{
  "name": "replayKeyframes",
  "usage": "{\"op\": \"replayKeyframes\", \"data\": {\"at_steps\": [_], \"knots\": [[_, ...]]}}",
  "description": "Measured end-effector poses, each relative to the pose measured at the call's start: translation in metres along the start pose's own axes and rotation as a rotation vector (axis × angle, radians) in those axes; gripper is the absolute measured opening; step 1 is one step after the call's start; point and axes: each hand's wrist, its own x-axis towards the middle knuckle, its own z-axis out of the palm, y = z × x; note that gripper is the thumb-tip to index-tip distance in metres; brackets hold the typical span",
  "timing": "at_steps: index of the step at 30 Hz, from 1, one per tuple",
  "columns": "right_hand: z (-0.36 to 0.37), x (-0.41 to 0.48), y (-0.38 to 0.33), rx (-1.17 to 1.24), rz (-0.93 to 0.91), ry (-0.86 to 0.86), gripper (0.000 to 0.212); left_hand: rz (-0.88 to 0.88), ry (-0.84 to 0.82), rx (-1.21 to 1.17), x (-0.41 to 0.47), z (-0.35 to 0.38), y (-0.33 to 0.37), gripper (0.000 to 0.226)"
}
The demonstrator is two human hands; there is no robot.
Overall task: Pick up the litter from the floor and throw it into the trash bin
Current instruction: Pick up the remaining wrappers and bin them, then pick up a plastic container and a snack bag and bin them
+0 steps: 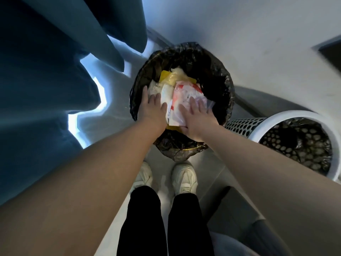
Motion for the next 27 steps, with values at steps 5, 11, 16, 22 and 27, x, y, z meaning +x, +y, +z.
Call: {"op": "replayKeyframes", "data": {"at_steps": [5,11,16,22,27], "knots": [[0.015,0.016,-0.001,0.006,0.022,-0.076,0.083,0.007,0.021,0.037,0.018,0.008,0.011,0.066],[-0.018,-0.040,-0.004,0.037,0.007,0.042,0.081,0.019,0.189,-0.038,-0.050,-0.016,-0.009,0.067],[-0.068,-0.143,-0.013,0.023,0.025,0.196,0.076,-0.083,0.292,-0.238,-0.161,-0.055,-0.038,0.073],[-0.138,-0.295,-0.045,0.012,-0.020,0.386,0.076,-0.278,0.291,-0.497,-0.339,-0.095,-0.056,0.076],[-0.192,-0.440,-0.084,0.066,-0.147,0.515,0.077,-0.475,0.418,-0.671,-0.514,-0.123,-0.049,0.076]]}}
